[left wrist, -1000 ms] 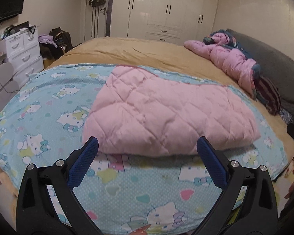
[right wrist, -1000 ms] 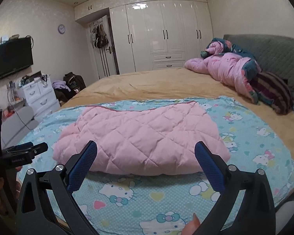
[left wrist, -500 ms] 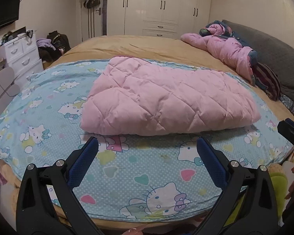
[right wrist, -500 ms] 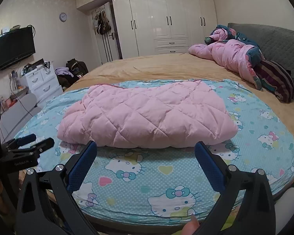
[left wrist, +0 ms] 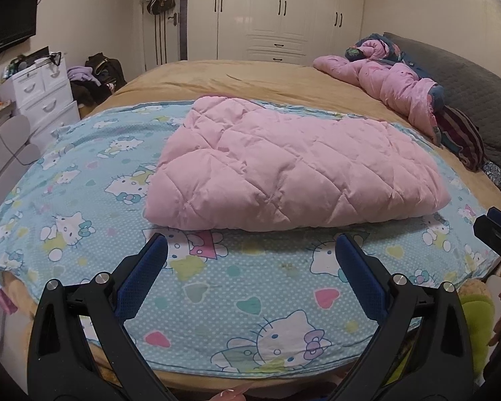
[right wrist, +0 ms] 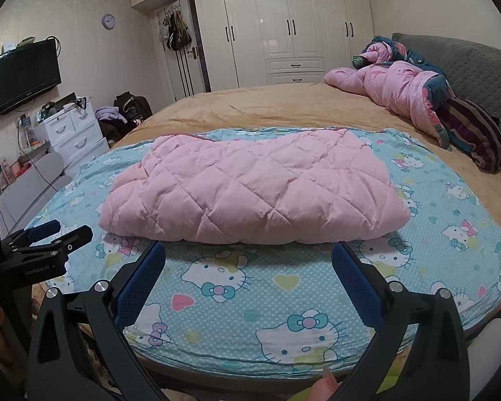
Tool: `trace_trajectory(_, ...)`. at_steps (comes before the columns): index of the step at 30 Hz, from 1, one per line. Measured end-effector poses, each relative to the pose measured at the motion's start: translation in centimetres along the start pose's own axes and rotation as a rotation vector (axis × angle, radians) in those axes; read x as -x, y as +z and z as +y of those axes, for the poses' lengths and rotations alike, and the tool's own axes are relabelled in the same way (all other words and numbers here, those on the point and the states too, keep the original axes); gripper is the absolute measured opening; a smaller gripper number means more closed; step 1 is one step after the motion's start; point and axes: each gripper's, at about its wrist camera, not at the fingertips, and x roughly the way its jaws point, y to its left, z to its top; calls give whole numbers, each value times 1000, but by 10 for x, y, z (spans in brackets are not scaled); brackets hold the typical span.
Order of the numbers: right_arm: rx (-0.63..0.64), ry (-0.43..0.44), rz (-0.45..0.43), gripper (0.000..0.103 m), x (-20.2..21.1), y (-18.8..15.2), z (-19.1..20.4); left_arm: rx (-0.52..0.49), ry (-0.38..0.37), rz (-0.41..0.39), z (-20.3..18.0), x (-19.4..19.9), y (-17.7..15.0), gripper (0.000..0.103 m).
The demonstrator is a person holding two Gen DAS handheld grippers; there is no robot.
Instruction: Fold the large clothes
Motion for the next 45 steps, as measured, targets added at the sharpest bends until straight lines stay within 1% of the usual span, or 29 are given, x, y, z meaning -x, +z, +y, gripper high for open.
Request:
trace_trajectory(9, 0, 0, 2, 99, 1, -1, 0, 3, -4, 2, 1, 0, -2, 94)
trace_trajectory(45, 2, -10, -3, 99, 6, 2, 1, -8, 39, 7, 2, 4, -2, 94)
